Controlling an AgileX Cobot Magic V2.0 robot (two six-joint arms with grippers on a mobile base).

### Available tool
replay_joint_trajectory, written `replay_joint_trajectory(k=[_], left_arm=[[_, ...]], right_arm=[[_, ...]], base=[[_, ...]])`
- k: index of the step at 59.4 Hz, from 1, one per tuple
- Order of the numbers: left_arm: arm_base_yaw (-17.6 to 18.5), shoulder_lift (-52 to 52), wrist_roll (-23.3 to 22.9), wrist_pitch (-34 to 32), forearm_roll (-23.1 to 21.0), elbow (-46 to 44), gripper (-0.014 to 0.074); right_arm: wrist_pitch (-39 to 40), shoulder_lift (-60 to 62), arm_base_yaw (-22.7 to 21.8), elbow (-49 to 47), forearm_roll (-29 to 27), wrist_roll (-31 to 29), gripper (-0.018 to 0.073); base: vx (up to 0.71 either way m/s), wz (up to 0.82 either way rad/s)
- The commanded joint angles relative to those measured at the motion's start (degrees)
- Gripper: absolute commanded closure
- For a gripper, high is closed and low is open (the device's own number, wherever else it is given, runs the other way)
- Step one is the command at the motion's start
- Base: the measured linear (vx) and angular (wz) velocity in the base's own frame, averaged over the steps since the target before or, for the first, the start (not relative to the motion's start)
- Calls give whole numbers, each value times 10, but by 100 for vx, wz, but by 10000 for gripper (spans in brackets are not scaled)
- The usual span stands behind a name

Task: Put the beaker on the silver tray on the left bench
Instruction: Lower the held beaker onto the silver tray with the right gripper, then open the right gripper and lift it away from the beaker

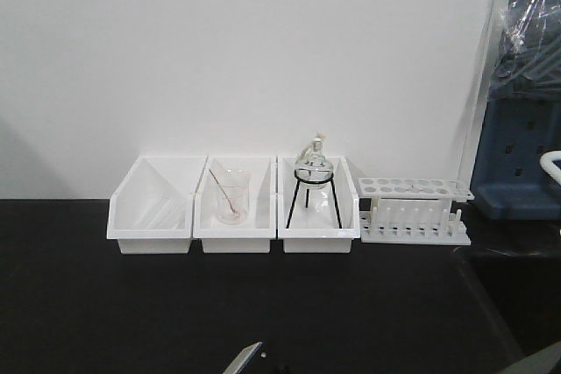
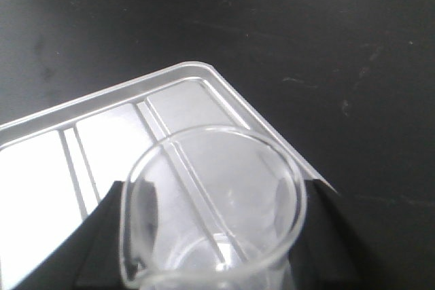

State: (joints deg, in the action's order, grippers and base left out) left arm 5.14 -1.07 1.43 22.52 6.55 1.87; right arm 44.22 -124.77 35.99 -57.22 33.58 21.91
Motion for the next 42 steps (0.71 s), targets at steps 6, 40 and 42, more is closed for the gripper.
replay_joint_trajectory(k=[6,40,42], left_arm=[[4,-4,-1,-48,-1,11,595],[4,-4,-1,-48,-1,11,595],[4,-4,-1,-48,-1,11,595]], right_arm=[[25,34,-1,-13,-10,-6,-51],[-284,347,-2,-13,-1,108,167],[-331,381,-2,-13,3,113,239]], base=[[0,0],[0,0],[0,0]])
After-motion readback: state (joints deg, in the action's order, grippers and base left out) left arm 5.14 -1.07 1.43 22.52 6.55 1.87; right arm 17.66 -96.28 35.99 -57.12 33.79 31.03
